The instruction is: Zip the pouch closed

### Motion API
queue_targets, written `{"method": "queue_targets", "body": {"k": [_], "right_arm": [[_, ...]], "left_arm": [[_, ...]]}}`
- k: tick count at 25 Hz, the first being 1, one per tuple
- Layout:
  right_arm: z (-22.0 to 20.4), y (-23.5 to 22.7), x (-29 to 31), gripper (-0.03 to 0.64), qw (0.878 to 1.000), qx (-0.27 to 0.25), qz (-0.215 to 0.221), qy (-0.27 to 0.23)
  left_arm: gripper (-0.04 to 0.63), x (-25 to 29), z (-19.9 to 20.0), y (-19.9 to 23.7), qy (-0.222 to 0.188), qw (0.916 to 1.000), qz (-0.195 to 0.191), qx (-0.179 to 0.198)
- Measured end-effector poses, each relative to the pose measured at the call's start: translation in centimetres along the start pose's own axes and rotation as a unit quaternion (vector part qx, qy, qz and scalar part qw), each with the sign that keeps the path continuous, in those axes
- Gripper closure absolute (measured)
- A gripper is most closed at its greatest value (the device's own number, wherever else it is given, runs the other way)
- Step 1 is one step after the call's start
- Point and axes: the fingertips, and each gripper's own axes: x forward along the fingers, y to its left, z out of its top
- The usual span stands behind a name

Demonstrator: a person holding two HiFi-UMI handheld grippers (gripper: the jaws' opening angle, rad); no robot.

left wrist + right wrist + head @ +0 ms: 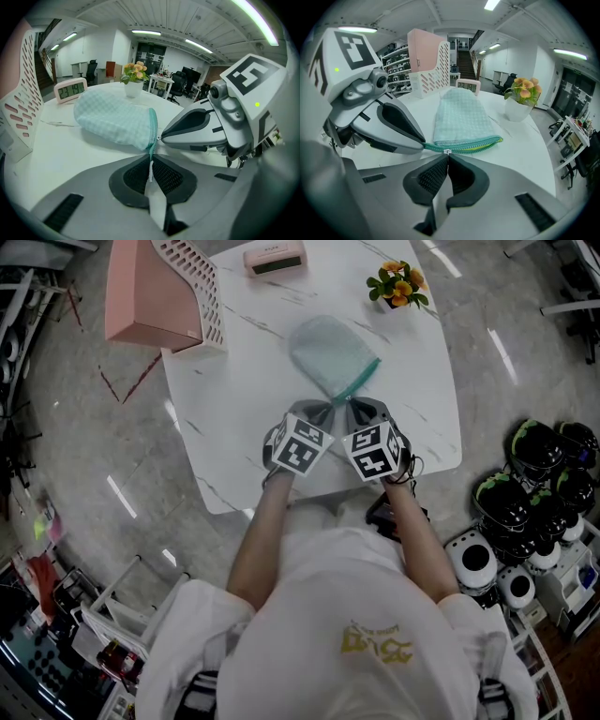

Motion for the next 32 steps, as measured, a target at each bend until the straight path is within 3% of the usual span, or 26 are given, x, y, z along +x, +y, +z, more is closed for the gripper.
{"method": "queue_targets", "body": {"k": [32], "right_arm": [[-0.2, -2.0, 0.5, 0.6, 1.0, 0.003, -0.015, 0.005]], "left_arm": [[0.558, -0.5, -1.2, 1.4, 0.009, 0.9994, 0.027, -0.022]]}}
